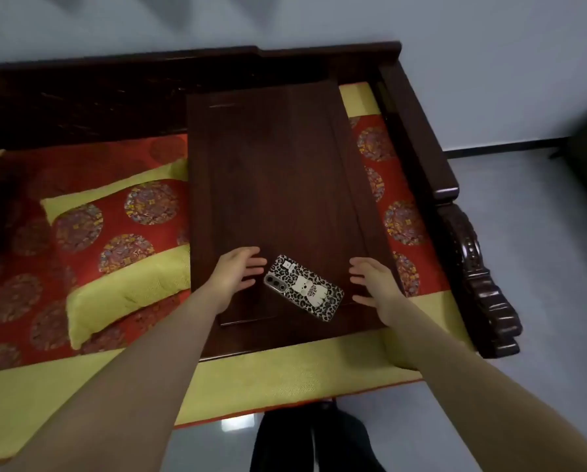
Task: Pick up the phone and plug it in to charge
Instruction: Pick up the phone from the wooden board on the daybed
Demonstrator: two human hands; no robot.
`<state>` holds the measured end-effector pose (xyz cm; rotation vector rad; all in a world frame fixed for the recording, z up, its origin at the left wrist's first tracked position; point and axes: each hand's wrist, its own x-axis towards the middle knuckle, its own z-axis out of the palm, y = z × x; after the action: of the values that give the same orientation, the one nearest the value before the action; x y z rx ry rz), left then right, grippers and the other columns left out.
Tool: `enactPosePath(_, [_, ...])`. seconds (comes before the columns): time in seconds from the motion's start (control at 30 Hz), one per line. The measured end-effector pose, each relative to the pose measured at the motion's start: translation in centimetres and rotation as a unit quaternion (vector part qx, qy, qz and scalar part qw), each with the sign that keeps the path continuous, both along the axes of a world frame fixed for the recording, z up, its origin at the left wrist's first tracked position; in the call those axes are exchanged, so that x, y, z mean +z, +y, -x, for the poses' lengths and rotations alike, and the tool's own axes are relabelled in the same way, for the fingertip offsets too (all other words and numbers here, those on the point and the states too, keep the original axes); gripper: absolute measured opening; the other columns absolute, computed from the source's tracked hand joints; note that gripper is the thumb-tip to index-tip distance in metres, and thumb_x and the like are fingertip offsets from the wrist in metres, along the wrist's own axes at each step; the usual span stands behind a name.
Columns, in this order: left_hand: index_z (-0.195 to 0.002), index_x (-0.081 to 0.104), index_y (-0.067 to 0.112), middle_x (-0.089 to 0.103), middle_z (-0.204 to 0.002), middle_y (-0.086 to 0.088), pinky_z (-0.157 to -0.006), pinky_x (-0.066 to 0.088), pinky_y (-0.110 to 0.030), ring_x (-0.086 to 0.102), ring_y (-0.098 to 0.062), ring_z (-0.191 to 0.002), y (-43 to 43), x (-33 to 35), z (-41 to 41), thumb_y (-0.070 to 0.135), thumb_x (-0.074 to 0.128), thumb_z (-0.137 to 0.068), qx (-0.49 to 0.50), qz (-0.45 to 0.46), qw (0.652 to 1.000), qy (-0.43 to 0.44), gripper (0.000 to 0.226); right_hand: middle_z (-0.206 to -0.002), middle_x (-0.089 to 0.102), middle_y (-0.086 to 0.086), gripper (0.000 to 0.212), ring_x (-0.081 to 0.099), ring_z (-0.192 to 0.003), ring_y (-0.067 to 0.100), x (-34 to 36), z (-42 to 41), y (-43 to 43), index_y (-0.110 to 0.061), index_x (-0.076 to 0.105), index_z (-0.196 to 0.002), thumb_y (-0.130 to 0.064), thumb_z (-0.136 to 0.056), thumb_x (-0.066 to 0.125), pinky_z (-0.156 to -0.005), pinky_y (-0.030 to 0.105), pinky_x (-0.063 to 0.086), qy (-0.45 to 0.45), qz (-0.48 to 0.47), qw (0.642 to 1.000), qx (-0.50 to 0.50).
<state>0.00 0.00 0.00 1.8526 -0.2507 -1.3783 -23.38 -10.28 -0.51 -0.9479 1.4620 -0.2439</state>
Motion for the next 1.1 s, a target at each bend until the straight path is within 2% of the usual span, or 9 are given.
enactPosePath(0.23, [-0.124,0.056,0.012,0.063,-0.123,-0.009,-0.089,0.045,-0.036,0.058,-0.021,-0.108,-3.1,-2.6,0.1,0.040,0.038,-0.096,-0.040,-0.081,0.996,0.008,0.044,-0.104,0.062,0.009,0.031,0.061,-0.094,0.023,-2.2,0.0,-0.6,-0.013,0.060,-0.112,-0.033,-0.093,0.047,-0.084,0.047,0.054,0.083,-0.080,0.993,-0.024])
enactPosePath(0.4, [-0.113,0.059,0.013,0.067,-0.105,-0.008,-0.088,0.046,-0.038,0.061,-0.023,-0.099,-4.0,-3.0,-0.4,0.054,0.033,-0.093,-0.060,-0.135,0.989,0.029,0.053,-0.099,0.058,0.005,0.048,0.053,-0.088,0.019,-3.0,-1.4,-0.3,-0.011,0.060,-0.111,-0.051,-0.093,0.040,-0.086,0.050,0.050,0.063,-0.124,0.989,-0.051])
enactPosePath(0.57, [-0.106,0.059,0.021,0.066,-0.101,-0.004,-0.082,0.044,-0.038,0.061,-0.021,-0.095,-4.2,-3.9,1.8,0.066,0.041,-0.081,-0.043,-0.158,0.984,0.064,0.054,-0.109,0.055,0.007,0.053,0.050,-0.102,0.024,-3.5,-2.0,0.2,-0.013,0.063,-0.107,-0.057,-0.090,0.040,-0.082,0.045,0.047,0.068,-0.108,0.989,-0.081])
enactPosePath(0.7, [-0.099,0.064,0.018,0.070,-0.101,-0.004,-0.076,0.054,-0.035,0.067,-0.020,-0.091,-3.7,-4.5,3.2,0.040,0.068,-0.078,-0.086,-0.133,0.987,0.038,0.030,-0.100,0.058,-0.001,0.047,0.053,-0.093,0.017,-3.8,-2.1,0.3,-0.016,0.067,-0.098,-0.056,-0.087,0.046,-0.079,0.042,0.047,0.069,-0.068,0.993,-0.066])
enactPosePath(0.8, [-0.106,0.065,0.015,0.073,-0.101,-0.005,-0.085,0.057,-0.040,0.069,-0.020,-0.089,-3.1,-4.7,2.3,0.021,0.069,-0.083,-0.082,-0.094,0.990,0.065,0.024,-0.098,0.061,-0.006,0.035,0.057,-0.098,0.016,-3.9,-1.8,0.3,-0.017,0.068,-0.097,-0.048,-0.083,0.061,-0.088,0.038,0.049,0.054,0.026,0.998,0.032])
enactPosePath(0.87, [-0.099,0.064,0.020,0.073,-0.099,-0.003,-0.085,0.057,-0.040,0.070,-0.020,-0.088,-2.6,-4.5,2.0,0.020,0.068,-0.084,-0.066,-0.069,0.993,0.075,0.015,-0.110,0.056,-0.004,0.043,0.049,-0.112,0.019,-3.8,-1.5,0.5,-0.019,0.066,-0.112,-0.045,-0.078,0.069,-0.094,0.035,0.043,0.076,0.143,0.969,0.184])
enactPosePath(0.97, [-0.099,0.063,0.019,0.072,-0.103,-0.006,-0.088,0.056,-0.042,0.068,-0.024,-0.093,-1.9,-3.9,2.2,0.018,0.066,-0.086,-0.045,-0.043,0.994,0.089,0.013,-0.131,0.046,-0.005,0.081,0.034,-0.123,0.017,-3.4,-1.3,0.8,-0.025,0.046,-0.135,-0.053,-0.065,0.076,-0.097,0.041,0.034,0.141,0.296,0.856,0.400])
enactPosePath(1.03, [-0.107,0.063,0.016,0.072,-0.109,-0.008,-0.093,0.053,-0.045,0.068,-0.027,-0.100,-1.4,-3.4,2.1,0.019,0.066,-0.086,-0.033,-0.035,0.994,0.103,0.022,-0.140,0.041,-0.006,0.095,0.030,-0.129,0.017,-3.1,-1.3,0.8,-0.026,0.033,-0.142,-0.051,-0.062,0.079,-0.099,0.045,0.033,0.154,0.346,0.798,0.468])
enactPosePath(1.1, [-0.110,0.063,0.015,0.072,-0.110,-0.010,-0.092,0.054,-0.044,0.068,-0.028,-0.103,-0.6,-3.0,1.8,0.020,0.066,-0.085,-0.019,-0.021,0.992,0.120,0.025,-0.140,0.041,-0.005,0.098,0.031,-0.130,0.018,-2.5,-1.5,0.5,-0.024,0.030,-0.144,-0.044,-0.063,0.080,-0.099,0.045,0.035,0.153,0.366,0.776,0.491])
